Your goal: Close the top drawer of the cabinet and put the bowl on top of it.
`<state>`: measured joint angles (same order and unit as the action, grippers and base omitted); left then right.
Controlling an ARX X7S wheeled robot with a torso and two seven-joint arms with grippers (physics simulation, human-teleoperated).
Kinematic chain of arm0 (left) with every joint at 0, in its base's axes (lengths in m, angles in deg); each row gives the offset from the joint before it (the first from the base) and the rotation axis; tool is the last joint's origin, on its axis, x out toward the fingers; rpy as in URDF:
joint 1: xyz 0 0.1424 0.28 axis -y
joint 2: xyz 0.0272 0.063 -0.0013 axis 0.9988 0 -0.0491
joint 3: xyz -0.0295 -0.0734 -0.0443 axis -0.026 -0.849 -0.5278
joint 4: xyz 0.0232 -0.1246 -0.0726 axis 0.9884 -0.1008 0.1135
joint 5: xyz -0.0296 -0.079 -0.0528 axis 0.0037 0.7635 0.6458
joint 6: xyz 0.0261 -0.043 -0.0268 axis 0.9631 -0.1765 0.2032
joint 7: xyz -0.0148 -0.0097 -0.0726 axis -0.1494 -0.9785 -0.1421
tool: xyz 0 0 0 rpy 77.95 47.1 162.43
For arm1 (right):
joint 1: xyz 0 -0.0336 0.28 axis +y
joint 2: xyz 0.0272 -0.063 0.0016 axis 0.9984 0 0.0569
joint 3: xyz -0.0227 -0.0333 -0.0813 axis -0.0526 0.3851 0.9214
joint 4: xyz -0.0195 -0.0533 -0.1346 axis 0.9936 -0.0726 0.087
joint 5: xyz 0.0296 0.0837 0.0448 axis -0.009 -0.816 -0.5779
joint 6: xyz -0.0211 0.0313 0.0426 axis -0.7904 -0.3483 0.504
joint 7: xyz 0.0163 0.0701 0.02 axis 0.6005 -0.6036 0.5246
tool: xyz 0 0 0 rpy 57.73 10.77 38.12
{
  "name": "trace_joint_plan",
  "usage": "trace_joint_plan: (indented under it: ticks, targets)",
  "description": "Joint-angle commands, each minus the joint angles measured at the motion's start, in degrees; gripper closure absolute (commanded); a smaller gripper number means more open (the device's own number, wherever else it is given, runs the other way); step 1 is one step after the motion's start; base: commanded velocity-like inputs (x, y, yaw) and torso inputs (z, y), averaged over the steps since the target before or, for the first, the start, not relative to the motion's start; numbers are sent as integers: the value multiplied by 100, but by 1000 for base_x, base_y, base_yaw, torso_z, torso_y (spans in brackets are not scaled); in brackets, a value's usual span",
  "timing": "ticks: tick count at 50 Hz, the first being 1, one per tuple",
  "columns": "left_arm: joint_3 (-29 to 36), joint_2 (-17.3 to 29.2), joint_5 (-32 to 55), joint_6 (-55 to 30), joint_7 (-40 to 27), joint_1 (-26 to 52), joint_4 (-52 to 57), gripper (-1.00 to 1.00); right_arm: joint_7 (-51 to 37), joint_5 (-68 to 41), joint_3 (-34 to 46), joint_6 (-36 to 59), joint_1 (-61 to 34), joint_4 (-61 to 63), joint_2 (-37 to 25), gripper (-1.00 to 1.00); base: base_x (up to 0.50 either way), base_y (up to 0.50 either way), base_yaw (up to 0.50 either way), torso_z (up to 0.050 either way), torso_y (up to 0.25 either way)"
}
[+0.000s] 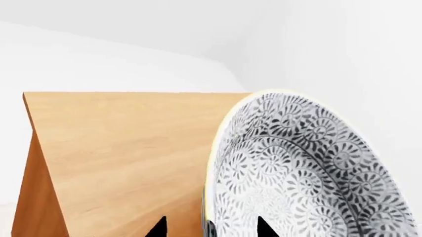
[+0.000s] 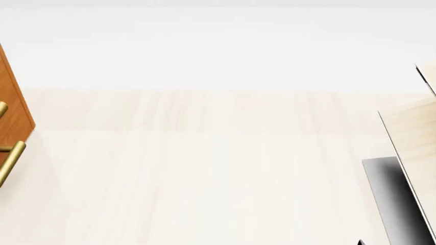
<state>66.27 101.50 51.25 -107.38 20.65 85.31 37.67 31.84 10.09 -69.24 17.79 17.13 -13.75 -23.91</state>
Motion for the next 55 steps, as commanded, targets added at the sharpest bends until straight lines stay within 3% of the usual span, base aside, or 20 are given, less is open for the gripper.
trace_joint_plan:
  ticks: [1,7,9,16,17,20,38,40,43,48,51,53,55]
  targets:
    - [141,-35,63,-137,85,18,56,-100,51,80,28,-134,71,-91,21,-100,0,0,0,0,0]
    - [147,-44,117,-246,114,24,109,-100,-199,-352,-127,195,-92,288,-232,-100,0,0,0,0,0]
    - [92,-48,186,-320,75,-4,212,-100,28,42,57,-143,36,-101,0,-100,0,0,0,0,0]
    - [62,-50,274,-484,-7,33,414,-100,69,71,94,-188,23,-168,37,-100,0,0,0,0,0]
    - [35,-56,296,-486,-12,28,418,-100,-174,-333,-63,165,-133,226,-204,-100,0,0,0,0,0]
    - [-32,-78,370,-558,-25,0,391,-100,61,57,104,-209,22,-191,27,-100,0,0,0,0,0]
    - [-275,5,559,-738,-247,-231,764,-100,61,85,134,-199,-1,-172,24,-100,0,0,0,0,0]
    - [-305,18,589,-768,-265,-257,819,-100,-334,-587,-101,378,-296,453,-354,-100,0,0,0,0,0]
    - [-346,45,622,-793,-282,-275,872,-100,26,67,170,-183,-35,-143,-10,-100,0,0,0,0,0]
    - [-431,57,731,-916,-348,-313,1029,-100,-194,-265,35,119,-144,240,-232,-100,0,0,0,0,0]
    - [-445,58,759,-949,-369,-339,1109,-100,-5,73,174,-196,-2,-91,-47,-100,0,0,0,0,0]
    - [-465,59,786,-984,-391,-345,1139,-100,-363,-541,-78,282,-217,476,-414,-100,0,0,0,0,0]
    - [-496,61,823,-1024,-423,-360,1199,-100,-73,6,137,-185,21,3,-131,-100,0,0,0,0,0]
